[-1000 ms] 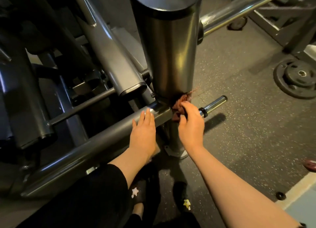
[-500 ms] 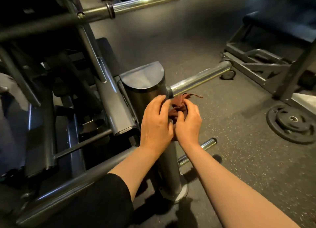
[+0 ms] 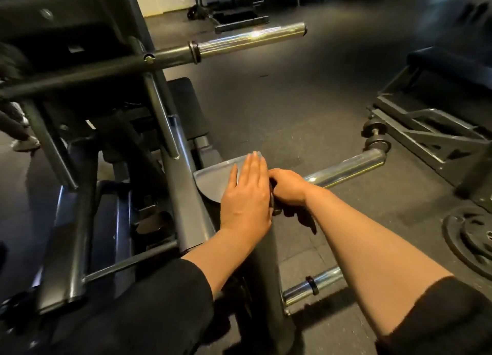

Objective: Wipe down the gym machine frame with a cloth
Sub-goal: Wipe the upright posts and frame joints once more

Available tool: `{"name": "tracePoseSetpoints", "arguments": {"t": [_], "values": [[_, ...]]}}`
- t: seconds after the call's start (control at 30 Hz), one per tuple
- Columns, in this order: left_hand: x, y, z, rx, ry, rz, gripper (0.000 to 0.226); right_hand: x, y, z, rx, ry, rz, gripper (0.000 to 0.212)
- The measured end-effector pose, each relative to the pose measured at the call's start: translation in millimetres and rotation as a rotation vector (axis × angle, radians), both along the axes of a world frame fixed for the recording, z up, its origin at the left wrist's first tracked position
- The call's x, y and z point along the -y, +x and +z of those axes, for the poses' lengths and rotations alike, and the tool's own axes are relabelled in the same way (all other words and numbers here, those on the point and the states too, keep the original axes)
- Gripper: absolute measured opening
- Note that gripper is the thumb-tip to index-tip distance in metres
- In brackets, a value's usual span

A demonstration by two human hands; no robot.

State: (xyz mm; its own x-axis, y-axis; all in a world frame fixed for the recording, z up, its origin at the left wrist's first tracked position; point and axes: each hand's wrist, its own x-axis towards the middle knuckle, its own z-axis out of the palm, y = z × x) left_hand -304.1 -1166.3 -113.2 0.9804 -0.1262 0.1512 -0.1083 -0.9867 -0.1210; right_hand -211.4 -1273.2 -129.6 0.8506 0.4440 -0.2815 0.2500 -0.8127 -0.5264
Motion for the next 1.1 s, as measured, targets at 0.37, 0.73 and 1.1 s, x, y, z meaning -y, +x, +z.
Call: {"name": "tracePoseSetpoints", "arguments": {"t": [0.37,0.73,1.1], "values": [[13.7,-3.8,-7.8,0.143,-0.104,0.142,0.101,44.5,9.5,-19.0,0.304,-0.118,0.472,0.084],[84.9,3.0,13.9,0.089,-0.118,0.586,0.088,58.9,-0.9,-52.1,0.633,0.008,0.499,0.071],[91.8,7.2,21.3,-0.025,-0.112,0.685,0.088,50.5,-8.4,-29.1,0.641,-0.384,0.563,0.057]]}}
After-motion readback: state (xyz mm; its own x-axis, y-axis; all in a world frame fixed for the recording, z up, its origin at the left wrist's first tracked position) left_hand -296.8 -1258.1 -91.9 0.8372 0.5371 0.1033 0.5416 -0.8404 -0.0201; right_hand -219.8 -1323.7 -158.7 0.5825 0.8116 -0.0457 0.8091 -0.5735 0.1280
